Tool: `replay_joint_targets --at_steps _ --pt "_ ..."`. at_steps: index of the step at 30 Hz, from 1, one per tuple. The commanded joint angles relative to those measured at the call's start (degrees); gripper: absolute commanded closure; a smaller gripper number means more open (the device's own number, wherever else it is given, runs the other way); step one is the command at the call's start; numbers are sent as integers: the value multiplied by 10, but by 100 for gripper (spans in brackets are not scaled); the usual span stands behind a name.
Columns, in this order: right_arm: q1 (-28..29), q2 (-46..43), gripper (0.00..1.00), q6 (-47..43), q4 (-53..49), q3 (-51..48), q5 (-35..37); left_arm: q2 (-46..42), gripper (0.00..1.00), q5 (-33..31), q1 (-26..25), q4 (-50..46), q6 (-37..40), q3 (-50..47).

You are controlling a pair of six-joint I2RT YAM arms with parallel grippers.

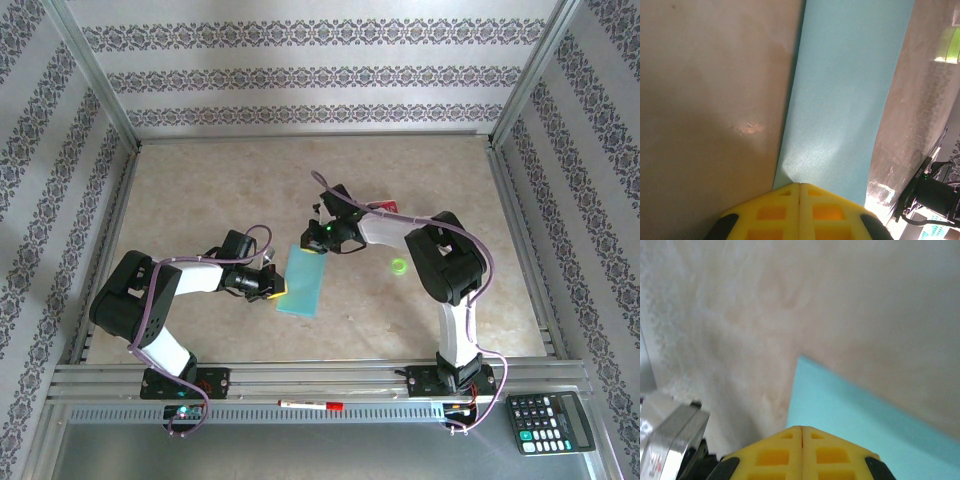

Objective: Fold a paper plane with a square sheet of paper (pick it up from the middle)
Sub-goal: First fold in half a square sheet of paper at the center of the table.

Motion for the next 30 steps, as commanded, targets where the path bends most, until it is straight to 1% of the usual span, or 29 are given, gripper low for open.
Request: replay_joint_targets --at_steps 1,12,16,22,25,30 --pt "9 1 100 -10 23 -12 -14 30 100 -101 -3 -117 1 -33" --pt "31 73 100 6 28 71 -38 32 100 -99 -3 -123 10 -31" --pt "29 92 100 6 28 76 -33 30 100 -98 -4 -119 7 -32" --pt "22 103 100 -1 26 60 -24 18 100 -85 -3 -120 6 -22" --pt "18 104 100 -5 26 47 -20 -6 94 -71 -4 -122 1 -8" --pt "14 107 100 -15 24 36 -13 -67 74 -47 -2 -136 0 30"
